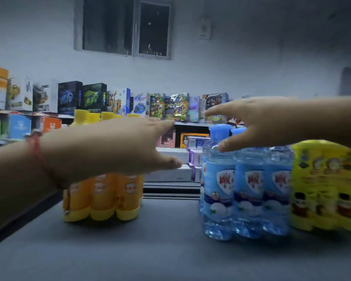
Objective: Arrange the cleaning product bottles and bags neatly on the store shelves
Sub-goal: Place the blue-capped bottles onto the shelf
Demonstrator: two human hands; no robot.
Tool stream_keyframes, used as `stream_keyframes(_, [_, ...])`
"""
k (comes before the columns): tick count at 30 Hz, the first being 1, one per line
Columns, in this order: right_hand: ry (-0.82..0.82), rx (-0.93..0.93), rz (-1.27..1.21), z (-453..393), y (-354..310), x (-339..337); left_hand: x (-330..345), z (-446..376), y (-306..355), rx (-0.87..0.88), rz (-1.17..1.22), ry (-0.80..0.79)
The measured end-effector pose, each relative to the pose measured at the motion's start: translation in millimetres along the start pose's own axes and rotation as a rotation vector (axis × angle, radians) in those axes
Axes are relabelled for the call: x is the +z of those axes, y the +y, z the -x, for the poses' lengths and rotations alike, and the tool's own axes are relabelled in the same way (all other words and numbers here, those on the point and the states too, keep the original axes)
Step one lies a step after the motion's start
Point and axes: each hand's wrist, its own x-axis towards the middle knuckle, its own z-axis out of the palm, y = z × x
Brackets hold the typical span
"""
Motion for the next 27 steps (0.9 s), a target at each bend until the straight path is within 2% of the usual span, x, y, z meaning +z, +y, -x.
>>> stream_keyframes(4, [-0.041,0.108,0.032,22.6,62.8,-0.6,1.8,-36.4,57.7,0.05,0.054,0.061])
stream_keyframes(9, [-0.118,0.08,0.006,23.8,103.5,21.0,15.3,-64.5,96.1,0.032,0.119,-0.012])
stream_keyframes(14, [-0.106,0.07,-0.025,15.9,130.5,39.0,35.8,-67.9,106.7,-0.015,0.105,-0.095])
stream_keyframes(20, [-0.077,0.124,-0.321,8.4,144.6,53.2,43.5,-68.7,107.6,-0.059,0.13,-0.089])
stream_keyframes(27, [-0.038,0.142,-0.447,-1.3,153.2,47.3,50.7,-70.3,107.8,-0.077,0.227,-0.033])
